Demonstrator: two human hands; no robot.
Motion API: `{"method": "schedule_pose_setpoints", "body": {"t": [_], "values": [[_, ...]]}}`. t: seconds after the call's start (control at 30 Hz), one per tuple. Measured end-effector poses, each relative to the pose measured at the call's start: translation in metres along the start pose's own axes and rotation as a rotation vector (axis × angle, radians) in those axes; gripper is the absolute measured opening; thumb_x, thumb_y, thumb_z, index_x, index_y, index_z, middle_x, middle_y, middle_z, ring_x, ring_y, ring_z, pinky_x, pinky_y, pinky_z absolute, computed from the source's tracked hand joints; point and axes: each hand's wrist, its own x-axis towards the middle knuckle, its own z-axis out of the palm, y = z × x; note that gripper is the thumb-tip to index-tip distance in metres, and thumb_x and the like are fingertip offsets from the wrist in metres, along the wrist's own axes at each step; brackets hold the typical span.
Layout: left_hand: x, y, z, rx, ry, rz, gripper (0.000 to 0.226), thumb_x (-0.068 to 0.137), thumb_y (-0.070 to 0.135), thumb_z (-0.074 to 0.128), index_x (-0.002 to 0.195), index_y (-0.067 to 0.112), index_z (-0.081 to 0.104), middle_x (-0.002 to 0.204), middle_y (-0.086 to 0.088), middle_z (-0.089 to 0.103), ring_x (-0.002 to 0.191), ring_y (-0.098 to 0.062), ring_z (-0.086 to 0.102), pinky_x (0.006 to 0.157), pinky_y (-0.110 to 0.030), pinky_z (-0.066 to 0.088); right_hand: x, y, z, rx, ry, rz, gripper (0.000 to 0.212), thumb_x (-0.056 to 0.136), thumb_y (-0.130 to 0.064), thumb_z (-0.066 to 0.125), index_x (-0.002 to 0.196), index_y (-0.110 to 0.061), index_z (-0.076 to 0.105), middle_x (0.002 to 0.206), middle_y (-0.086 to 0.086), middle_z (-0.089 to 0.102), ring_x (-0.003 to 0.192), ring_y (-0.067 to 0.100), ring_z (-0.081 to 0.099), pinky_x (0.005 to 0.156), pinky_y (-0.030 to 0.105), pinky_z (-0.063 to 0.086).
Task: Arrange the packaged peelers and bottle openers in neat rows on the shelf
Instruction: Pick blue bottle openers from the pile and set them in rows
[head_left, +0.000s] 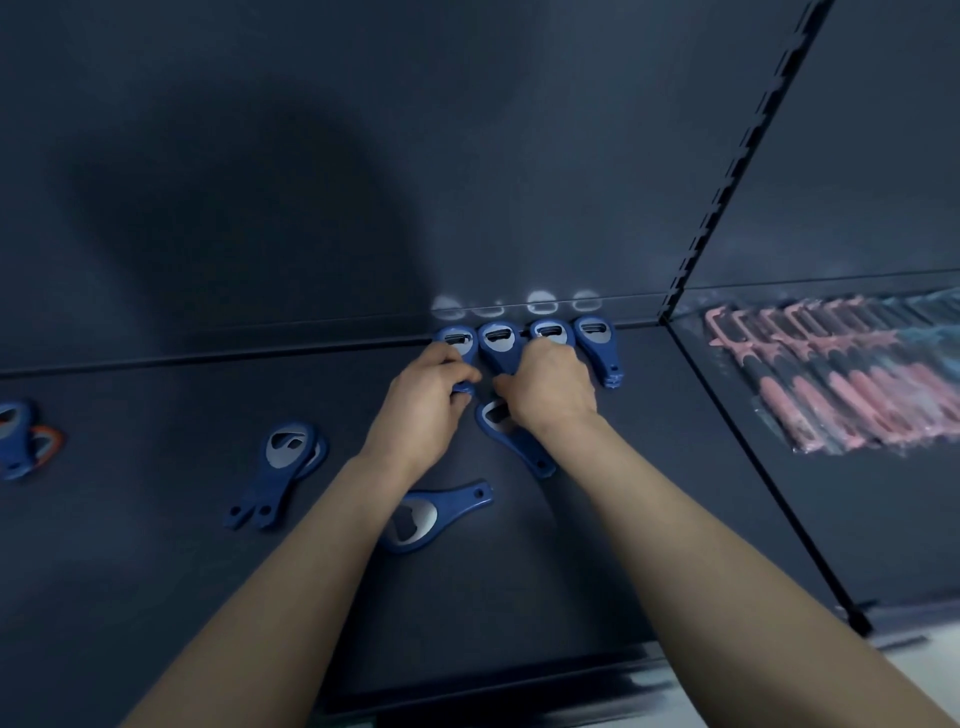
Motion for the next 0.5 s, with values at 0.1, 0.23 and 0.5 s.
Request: {"method": "schedule_pose_setpoints", "body": {"t": [0.1,0.23,0.5], "values": [[-0.001,0.000,0.001,-0.017,0.014,-0.009,0.027,0.082,-0.003,0.064,0.108,0.005,0.067,0.108,-0.004,0.057,0.088,-0.015,0.055,0.079,-0.016,0.039,0.000,-0.001,0.000,0.018,0.002,-0.007,0.024,0.086,-0.019,0.062,0.075,-0.010,0.043,0.083,0.008,0.056,0.075,0.025,0.050,0.060,0.031,0.039],[-0.002,0.001,0.000,-0.074,0.017,-0.050,0.041,0.083,0.001,0.066,0.122,0.010,0.059,0.118,-0.002,0.053,0.099,-0.016,0.055,0.092,-0.027,0.045,-0.004,0.000,-0.001,0.057,-0.019,-0.007,0.033,0.085,-0.024,0.064,0.067,-0.011,0.040,0.076,0.007,0.053,0.085,0.030,0.059,0.062,0.032,0.042],[-0.016,0.001,-0.024,-0.010,0.091,-0.170,0.027,0.085,0.009,0.063,0.111,0.015,0.061,0.101,0.007,0.051,0.083,-0.012,0.054,0.079,-0.026,0.044,-0.029,-0.001,-0.013,-0.050,-0.005,-0.305,0.016,0.087,-0.022,0.058,0.089,-0.006,0.058,0.093,0.014,0.061,0.087,0.033,0.058,0.064,0.032,0.045]]}}
